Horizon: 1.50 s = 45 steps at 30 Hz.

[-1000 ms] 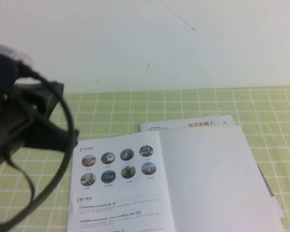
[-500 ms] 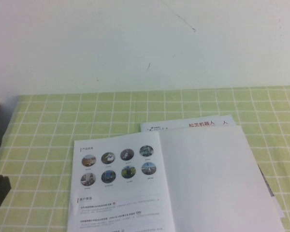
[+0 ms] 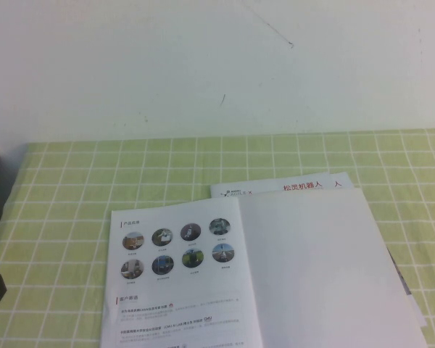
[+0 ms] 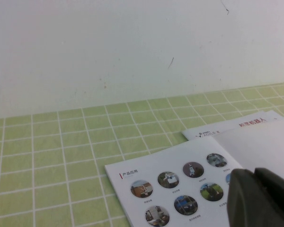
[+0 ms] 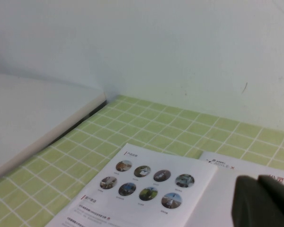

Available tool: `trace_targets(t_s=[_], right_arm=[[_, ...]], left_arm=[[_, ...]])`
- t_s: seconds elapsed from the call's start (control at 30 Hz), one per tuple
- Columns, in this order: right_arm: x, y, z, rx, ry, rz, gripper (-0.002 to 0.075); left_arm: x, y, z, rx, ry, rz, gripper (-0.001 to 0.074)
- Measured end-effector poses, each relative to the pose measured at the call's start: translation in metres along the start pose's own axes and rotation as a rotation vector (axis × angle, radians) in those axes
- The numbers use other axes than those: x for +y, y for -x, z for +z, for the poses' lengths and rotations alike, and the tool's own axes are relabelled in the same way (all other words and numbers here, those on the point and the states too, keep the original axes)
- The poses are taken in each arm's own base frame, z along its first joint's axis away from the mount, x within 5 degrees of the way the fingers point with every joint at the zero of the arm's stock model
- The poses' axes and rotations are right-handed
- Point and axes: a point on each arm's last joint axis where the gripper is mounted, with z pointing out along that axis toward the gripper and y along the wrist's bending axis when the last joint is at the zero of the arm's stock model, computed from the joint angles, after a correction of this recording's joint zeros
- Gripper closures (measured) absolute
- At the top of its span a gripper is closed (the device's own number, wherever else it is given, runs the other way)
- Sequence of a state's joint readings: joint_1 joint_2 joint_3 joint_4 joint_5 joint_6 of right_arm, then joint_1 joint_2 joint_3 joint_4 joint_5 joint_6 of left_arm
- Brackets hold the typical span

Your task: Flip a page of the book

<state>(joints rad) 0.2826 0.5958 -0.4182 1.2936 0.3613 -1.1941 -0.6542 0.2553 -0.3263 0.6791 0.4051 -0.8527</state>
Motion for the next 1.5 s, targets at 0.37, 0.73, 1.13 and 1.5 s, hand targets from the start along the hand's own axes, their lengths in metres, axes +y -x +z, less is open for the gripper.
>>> trace_targets(t_s=[0.37, 0.73, 1.13, 1.5], right_arm=[[0.001, 0.000, 0.000, 0.004, 0.010, 0.001, 0.0728], [-0.005, -0.011, 0.001, 0.042, -0.044, -0.096, 0.0729], [-0.009, -0.039, -0.015, 0.157, -0.108, -0.368, 0.0729], [-0.039, -0.108, -0.058, 0.116, -0.594, -0.132, 0.0729]], left_arm=[[0.000, 0.000, 0.000, 0.000, 0.000, 0.000, 0.0738], [0.000, 0.000, 0.000, 0.000, 0.000, 0.000, 0.0738], [0.000, 0.000, 0.000, -0.001, 0.000, 0.000, 0.0738], [0.000, 0.000, 0.000, -0.001, 0.000, 0.000, 0.0738]])
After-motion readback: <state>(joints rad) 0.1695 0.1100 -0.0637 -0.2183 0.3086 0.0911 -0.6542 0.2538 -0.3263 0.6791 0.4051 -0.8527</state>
